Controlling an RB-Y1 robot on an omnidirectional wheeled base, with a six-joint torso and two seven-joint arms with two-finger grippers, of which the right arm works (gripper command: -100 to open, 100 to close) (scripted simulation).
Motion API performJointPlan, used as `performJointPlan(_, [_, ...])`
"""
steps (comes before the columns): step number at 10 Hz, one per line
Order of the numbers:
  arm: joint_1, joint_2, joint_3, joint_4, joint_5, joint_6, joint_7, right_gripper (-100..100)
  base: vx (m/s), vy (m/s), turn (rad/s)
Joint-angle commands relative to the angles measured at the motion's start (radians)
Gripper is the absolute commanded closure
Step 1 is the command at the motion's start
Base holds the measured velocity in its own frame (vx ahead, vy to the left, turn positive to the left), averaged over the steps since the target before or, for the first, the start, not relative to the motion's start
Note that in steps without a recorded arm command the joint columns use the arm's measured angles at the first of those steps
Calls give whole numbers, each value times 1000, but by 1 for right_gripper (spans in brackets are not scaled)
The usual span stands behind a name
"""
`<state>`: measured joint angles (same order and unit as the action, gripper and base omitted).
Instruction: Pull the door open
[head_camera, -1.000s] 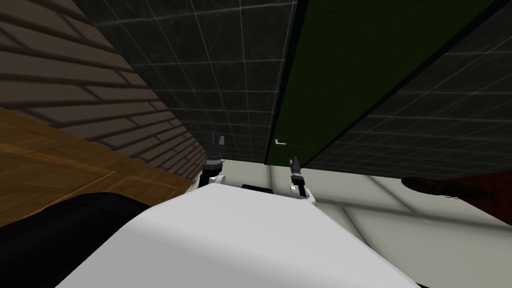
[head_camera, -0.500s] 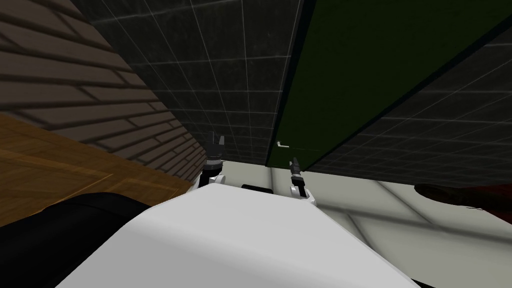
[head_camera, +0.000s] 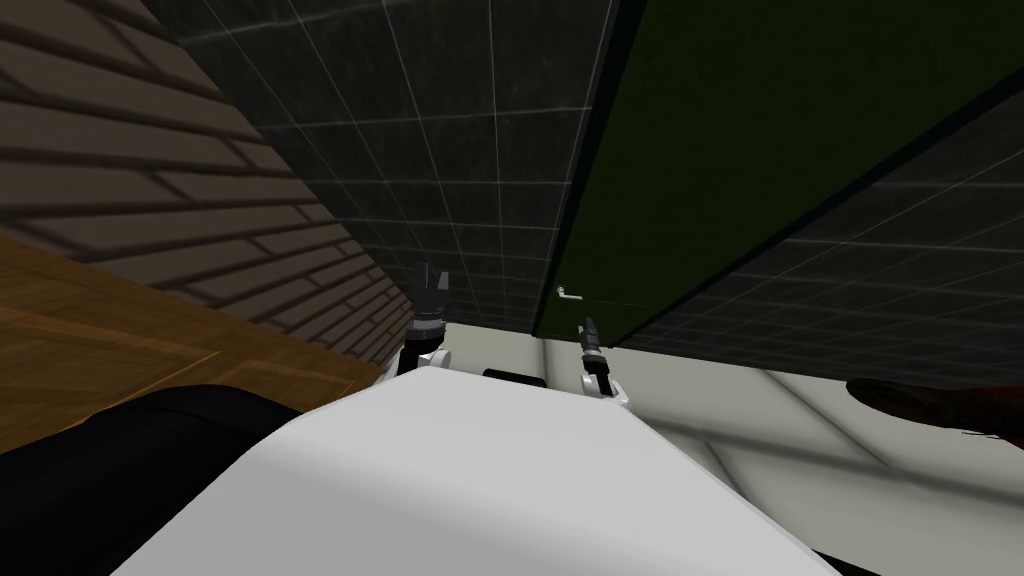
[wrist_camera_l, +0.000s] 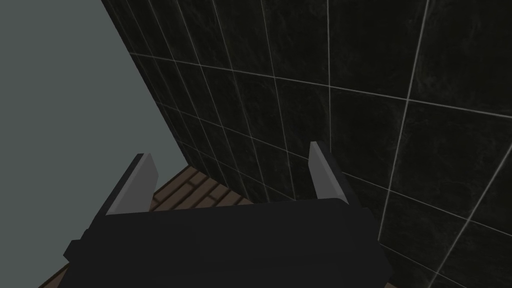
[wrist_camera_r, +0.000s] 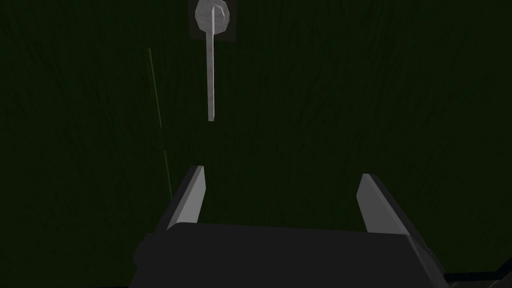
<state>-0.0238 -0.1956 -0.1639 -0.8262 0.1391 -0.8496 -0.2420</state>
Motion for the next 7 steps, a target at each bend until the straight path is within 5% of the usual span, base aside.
performJointPlan(1, [-12,-4,-5,35,6,-5,-11,-100,91,5,40])
performJointPlan(7, [-47,-13,-19,141,24,-20,-40,-100,90,14,29])
